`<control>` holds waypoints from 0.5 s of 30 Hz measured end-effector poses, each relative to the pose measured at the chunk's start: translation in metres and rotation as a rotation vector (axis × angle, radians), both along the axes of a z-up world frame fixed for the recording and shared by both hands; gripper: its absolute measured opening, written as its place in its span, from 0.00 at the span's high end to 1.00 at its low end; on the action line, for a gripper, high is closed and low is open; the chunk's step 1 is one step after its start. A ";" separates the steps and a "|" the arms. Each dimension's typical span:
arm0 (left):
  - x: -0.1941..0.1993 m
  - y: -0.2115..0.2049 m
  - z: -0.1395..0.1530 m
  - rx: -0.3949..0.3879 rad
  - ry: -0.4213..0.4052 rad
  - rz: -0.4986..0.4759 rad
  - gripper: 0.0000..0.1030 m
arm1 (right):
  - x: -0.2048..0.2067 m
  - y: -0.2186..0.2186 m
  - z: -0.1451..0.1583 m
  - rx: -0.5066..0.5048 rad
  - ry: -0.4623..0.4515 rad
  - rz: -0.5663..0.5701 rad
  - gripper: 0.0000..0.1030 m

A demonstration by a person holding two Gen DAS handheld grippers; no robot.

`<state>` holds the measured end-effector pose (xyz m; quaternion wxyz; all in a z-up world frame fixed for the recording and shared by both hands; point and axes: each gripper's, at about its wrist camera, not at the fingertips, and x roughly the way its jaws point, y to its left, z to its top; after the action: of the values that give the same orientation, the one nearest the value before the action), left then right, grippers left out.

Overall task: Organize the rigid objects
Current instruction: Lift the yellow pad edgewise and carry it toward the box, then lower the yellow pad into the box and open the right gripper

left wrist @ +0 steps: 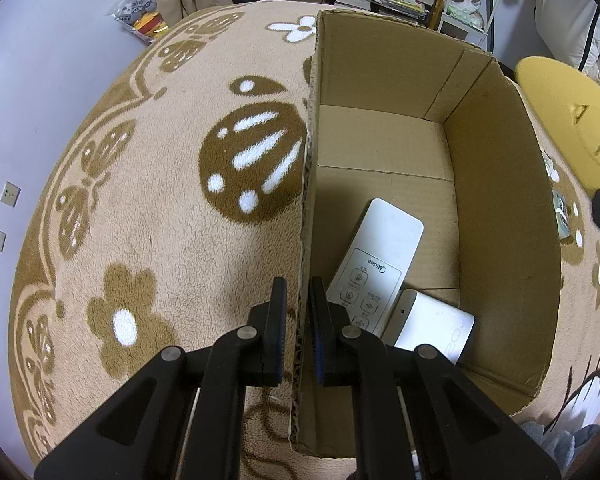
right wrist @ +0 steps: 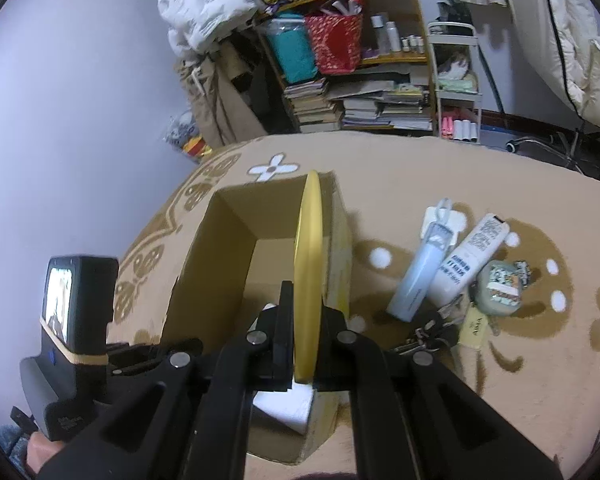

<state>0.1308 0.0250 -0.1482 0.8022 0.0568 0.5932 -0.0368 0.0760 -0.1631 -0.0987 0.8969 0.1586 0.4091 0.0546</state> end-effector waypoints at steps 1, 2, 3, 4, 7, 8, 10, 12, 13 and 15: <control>0.000 0.000 0.000 -0.001 0.000 0.000 0.90 | 0.000 0.003 -0.002 -0.001 0.003 0.008 0.93; 0.000 0.000 0.000 -0.001 0.000 0.001 0.90 | 0.001 0.007 -0.004 -0.003 0.008 0.018 0.93; 0.000 0.000 0.000 -0.001 0.000 0.001 0.90 | 0.001 0.009 -0.006 -0.003 0.010 0.024 0.93; 0.000 -0.001 0.000 -0.001 0.001 0.001 0.90 | 0.001 0.011 -0.008 -0.002 0.012 0.031 0.93; 0.000 0.000 0.000 -0.002 0.001 0.001 0.90 | 0.003 0.017 -0.014 0.003 0.027 0.049 0.93; 0.000 0.000 0.000 -0.004 0.002 0.001 0.90 | 0.004 0.019 -0.016 0.006 0.031 0.052 0.93; 0.000 0.000 -0.001 -0.009 0.004 0.004 0.90 | 0.006 0.022 -0.020 0.019 0.043 0.058 0.93; 0.001 0.001 -0.001 -0.011 0.004 0.005 0.90 | 0.008 0.026 -0.023 0.023 0.053 0.070 0.93; 0.001 0.001 -0.001 -0.009 0.004 0.004 0.90 | 0.008 0.028 -0.025 0.018 0.057 0.073 0.93; 0.001 0.001 -0.001 -0.008 0.004 0.004 0.90 | 0.008 0.032 -0.028 0.010 0.065 0.081 0.93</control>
<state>0.1316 0.0257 -0.1491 0.8013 0.0523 0.5948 -0.0380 0.0841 -0.1314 -0.1266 0.8795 0.1480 0.4438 0.0875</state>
